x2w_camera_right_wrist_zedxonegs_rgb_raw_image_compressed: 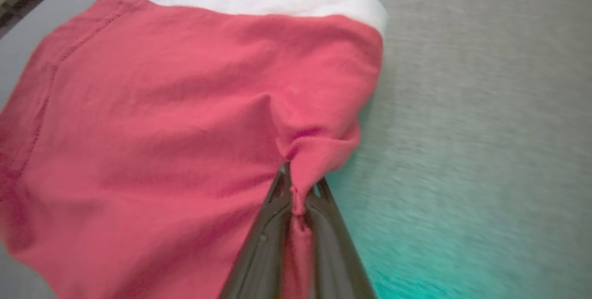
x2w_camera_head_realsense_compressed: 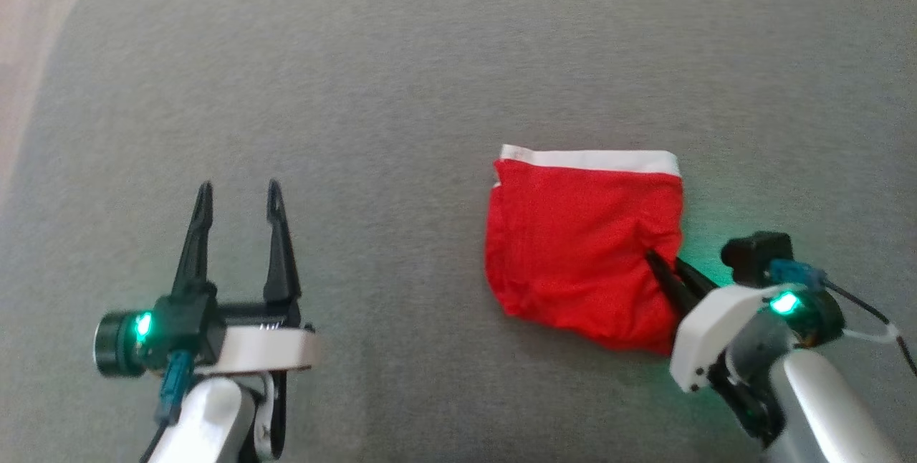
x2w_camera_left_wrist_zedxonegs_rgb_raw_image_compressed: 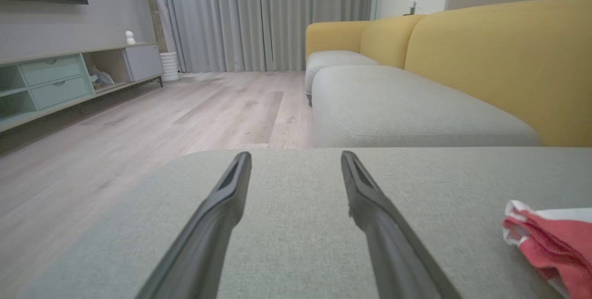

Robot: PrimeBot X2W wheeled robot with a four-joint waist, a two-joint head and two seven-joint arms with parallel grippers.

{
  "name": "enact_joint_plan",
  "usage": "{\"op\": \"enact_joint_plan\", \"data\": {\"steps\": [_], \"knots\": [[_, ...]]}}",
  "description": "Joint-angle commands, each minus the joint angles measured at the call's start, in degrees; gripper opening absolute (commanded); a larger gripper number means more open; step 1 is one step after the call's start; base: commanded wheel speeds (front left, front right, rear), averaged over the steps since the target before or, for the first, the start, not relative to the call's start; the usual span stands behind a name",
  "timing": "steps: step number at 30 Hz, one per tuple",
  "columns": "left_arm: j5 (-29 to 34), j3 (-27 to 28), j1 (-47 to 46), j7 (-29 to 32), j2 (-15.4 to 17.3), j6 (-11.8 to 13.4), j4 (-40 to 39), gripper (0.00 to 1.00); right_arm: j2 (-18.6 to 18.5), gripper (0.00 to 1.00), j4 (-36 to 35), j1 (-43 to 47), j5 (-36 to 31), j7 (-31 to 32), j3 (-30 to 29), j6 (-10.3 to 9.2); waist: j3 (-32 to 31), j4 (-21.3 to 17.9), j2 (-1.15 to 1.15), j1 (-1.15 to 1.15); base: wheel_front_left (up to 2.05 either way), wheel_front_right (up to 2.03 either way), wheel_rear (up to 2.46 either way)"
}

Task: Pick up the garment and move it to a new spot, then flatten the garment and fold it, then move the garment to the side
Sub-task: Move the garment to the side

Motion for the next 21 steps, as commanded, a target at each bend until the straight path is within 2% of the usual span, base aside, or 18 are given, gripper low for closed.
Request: {"op": "enact_joint_plan", "data": {"steps": [1,6,12,21], "knots": [[0.66,2.86,0.22,-0.43,0.82,-0.38,-1.71,1.00,-1.20,0.00,-2.50,0.80,-0.67,-0.13,-0.25,-0.04,-0.67,-2.58,0.00,0.00,0.00,0.00,0.00],[1.57,3.62,1.21,-0.44,1.62,-1.25,-1.79,1.00,-4.34,0.00,-4.36,2.37,-1.90,0.94,-2.18,-0.04,-0.50,-8.57,0.00,0.00,0.00,0.00,0.00],[2.13,3.37,-0.02,-0.19,2.20,-1.68,-2.17,1.00,-9.96,0.00,-4.66,1.04,-1.74,1.52,-2.87,-0.04,1.74,-14.70,0.00,0.00,0.00,0.00,0.00],[3.42,1.56,-4.14,0.80,2.07,-2.75,-2.46,1.00,-21.45,0.00,-0.44,-6.15,-1.69,-0.76,-3.79,-0.04,6.92,-18.64,0.00,0.00,0.00,0.00,0.00]]}}
